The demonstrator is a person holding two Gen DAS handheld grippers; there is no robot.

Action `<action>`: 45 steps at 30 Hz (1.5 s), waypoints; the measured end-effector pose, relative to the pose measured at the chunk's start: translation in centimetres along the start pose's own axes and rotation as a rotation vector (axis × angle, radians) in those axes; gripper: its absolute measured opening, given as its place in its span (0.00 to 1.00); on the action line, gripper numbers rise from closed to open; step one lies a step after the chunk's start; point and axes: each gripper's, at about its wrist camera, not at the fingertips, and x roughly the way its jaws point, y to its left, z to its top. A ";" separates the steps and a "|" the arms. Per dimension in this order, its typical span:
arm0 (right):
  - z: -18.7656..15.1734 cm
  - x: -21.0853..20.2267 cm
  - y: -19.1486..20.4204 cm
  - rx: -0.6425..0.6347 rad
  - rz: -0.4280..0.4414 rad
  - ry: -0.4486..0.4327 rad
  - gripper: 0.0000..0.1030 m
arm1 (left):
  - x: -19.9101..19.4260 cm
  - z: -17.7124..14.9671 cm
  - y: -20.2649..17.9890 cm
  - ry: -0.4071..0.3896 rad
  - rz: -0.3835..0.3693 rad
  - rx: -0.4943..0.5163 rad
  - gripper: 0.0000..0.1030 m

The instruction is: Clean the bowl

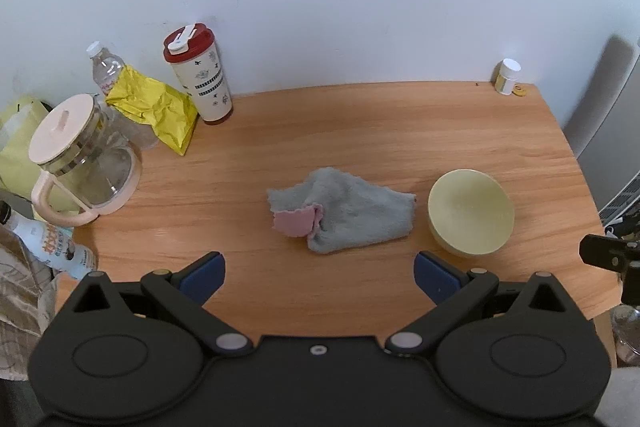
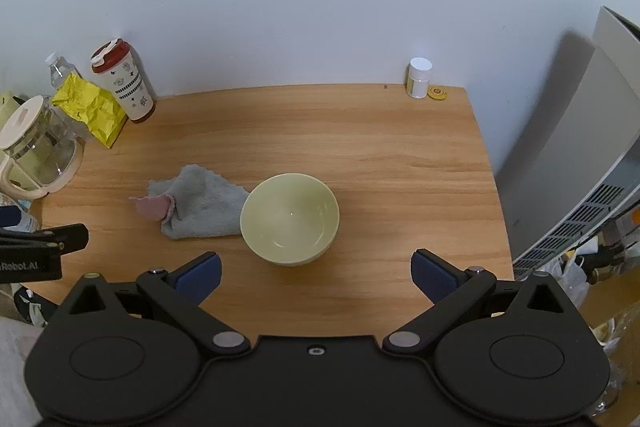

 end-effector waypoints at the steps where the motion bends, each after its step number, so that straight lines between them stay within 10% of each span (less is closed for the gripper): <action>1: 0.0 -0.1 -0.1 -0.002 0.001 -0.002 1.00 | -0.1 0.0 0.2 0.003 0.001 0.008 1.00; 45: -0.1 0.8 -0.2 -0.043 0.050 0.022 1.00 | 1.9 0.5 0.2 0.053 0.044 -0.083 1.00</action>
